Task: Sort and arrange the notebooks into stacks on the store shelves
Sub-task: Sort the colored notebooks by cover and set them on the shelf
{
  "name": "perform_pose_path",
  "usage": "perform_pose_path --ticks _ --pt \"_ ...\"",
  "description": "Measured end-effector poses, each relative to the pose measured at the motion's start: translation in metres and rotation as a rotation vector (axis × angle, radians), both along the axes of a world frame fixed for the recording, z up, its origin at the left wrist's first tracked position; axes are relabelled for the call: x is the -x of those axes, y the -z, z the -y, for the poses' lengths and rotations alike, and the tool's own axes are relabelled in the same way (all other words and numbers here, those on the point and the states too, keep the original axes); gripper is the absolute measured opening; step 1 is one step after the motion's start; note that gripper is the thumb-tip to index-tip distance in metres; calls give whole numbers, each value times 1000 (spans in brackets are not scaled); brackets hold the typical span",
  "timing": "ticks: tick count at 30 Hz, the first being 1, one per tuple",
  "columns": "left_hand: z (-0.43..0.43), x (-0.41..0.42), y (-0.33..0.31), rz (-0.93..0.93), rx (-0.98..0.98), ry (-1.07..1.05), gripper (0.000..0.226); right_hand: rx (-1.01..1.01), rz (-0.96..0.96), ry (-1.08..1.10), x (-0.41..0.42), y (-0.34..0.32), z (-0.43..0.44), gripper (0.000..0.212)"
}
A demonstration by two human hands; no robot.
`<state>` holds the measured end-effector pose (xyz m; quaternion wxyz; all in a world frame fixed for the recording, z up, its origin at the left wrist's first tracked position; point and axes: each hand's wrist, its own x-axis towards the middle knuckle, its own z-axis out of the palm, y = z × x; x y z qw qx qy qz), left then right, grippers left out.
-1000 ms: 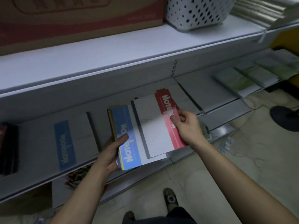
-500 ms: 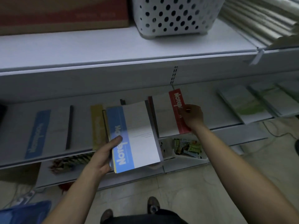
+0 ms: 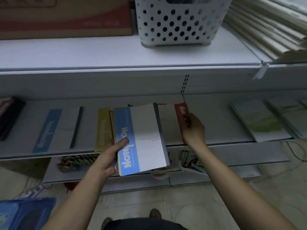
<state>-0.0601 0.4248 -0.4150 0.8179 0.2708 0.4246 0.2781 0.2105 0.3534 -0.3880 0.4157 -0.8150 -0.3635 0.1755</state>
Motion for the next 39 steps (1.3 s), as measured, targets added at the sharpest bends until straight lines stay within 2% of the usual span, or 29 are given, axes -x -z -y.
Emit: perform_pose_path --ticks 3,5,8,13,16,19,26,30,33,36,39 --pt "1 3 -2 12 11 33 77 -59 -229 -220 44 -12 10 14" --pt "2 10 -3 14 13 54 83 -76 -225 -247 70 -10 11 24" --pt "0 32 -7 5 -49 0 48 -104 -190 -203 97 -9 1 22" --pt "-15 98 -13 9 -74 -118 41 -128 -218 -315 147 -10 -32 6" --pt "-28 152 -13 -27 -109 -177 40 -152 -251 -314 189 -11 -57 14" --pt "-45 207 -17 -68 -144 -236 45 -158 -307 -300 228 -8 -87 12" --pt "-77 324 -18 -93 -171 -344 26 -121 -383 -160 287 7 -173 13" --pt "-87 379 -10 -110 -128 -408 33 -79 -329 -141 306 30 -207 11" --pt "-93 406 -7 -96 -92 -430 34 7 -286 -157 326 45 -217 19" --pt "-97 419 -7 -57 -71 -429 39 49 -157 -149 345 50 -221 25" --pt "-102 421 -7 -33 -68 -415 49 91 -12 -138 357 48 -223 20"
